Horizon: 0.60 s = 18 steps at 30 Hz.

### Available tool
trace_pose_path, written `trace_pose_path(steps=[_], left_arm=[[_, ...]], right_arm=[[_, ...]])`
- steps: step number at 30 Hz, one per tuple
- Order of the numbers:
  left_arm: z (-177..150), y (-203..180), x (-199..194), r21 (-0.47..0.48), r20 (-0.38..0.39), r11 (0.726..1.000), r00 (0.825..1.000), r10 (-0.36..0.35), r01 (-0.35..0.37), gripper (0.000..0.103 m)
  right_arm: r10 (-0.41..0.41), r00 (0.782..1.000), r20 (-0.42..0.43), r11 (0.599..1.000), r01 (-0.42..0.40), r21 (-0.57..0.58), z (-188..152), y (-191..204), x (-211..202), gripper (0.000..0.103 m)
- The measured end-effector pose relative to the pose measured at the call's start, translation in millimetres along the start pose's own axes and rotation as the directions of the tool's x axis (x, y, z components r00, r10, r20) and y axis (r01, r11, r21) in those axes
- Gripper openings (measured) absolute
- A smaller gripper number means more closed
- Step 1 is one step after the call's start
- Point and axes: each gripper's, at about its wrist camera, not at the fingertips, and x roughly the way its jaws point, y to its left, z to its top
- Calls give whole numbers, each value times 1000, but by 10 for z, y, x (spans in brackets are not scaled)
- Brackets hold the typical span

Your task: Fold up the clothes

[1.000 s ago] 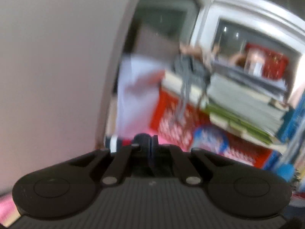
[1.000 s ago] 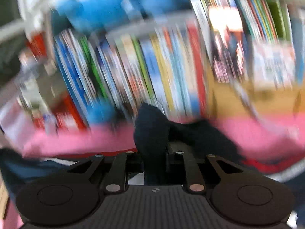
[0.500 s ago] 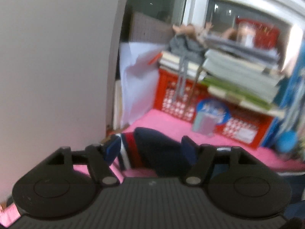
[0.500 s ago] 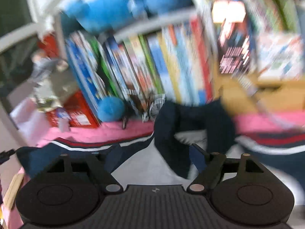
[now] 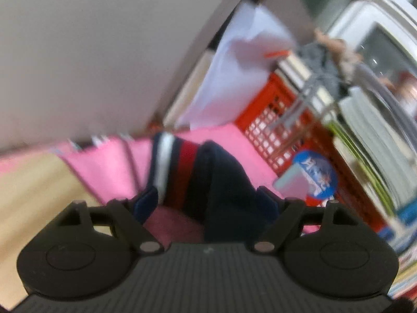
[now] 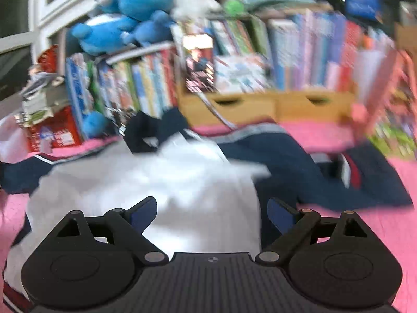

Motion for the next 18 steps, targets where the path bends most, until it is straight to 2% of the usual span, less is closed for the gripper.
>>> trace_pose_path(steps=[1, 2, 3, 4, 5, 6, 7, 8, 9, 10, 11, 12, 13, 14, 15, 18], left_arm=[[27, -24, 50, -28, -1, 999, 1000, -16, 16, 36], [66, -79, 51, -26, 9, 998, 999, -49, 50, 6], [99, -139, -37, -7, 60, 992, 990, -128, 128, 7], [112, -178, -176, 38, 135, 973, 964, -229, 226, 8], [109, -209, -361, 129, 221, 937, 911, -347, 326, 8], [100, -223, -508, 223, 281, 898, 857, -432, 380, 9], [109, -237, -582, 298, 307, 878, 833, -460, 375, 13], [152, -257, -559, 334, 292, 887, 860, -418, 318, 19], [204, -272, -462, 349, 262, 909, 908, -328, 228, 28], [248, -265, -292, 344, 204, 932, 960, -193, 114, 32], [289, -252, -104, 341, 137, 940, 990, -42, -7, 38], [287, -205, 63, 336, 70, 937, 994, 79, -98, 39], [272, -149, 225, 333, 3, 926, 982, 190, -180, 39], [233, -96, 315, 341, -31, 914, 970, 243, -218, 40], [184, -45, 339, 345, -29, 909, 966, 258, -232, 41], [81, 10, 155, 340, 61, 923, 984, 167, -177, 50]], right_arm=[[-19, 1000, -16, 1000, 19, 19, -62, -38, -6, 92], [-40, 999, -30, 999, 41, 32, -101, -71, 11, 92], [-63, 997, -42, 997, 65, 44, -127, -110, 27, 92], [-84, 995, -53, 995, 87, 55, -149, -148, 42, 92], [-96, 994, -58, 993, 100, 64, -157, -173, 55, 92], [-102, 993, -56, 992, 105, 69, -155, -176, 68, 92], [-105, 993, -54, 992, 109, 68, -154, -169, 84, 92], [-107, 993, -55, 992, 111, 65, -152, -156, 109, 92], [-108, 992, -59, 992, 112, 61, -142, -134, 148, 92], [-106, 992, -64, 992, 110, 57, -140, -107, 191, 92], [-102, 992, -70, 993, 106, 56, -145, -84, 229, 92], [-95, 993, -76, 994, 99, 56, -155, -53, 266, 92], [-86, 993, -80, 995, 90, 52, -162, -28, 288, 92], [-77, 994, -81, 996, 81, 39, -172, 7, 292, 92], [-70, 994, -82, 997, 72, 24, -182, 40, 293, 92], [-70, 994, -79, 997, 66, -44, -203, 101, 239, 92]])
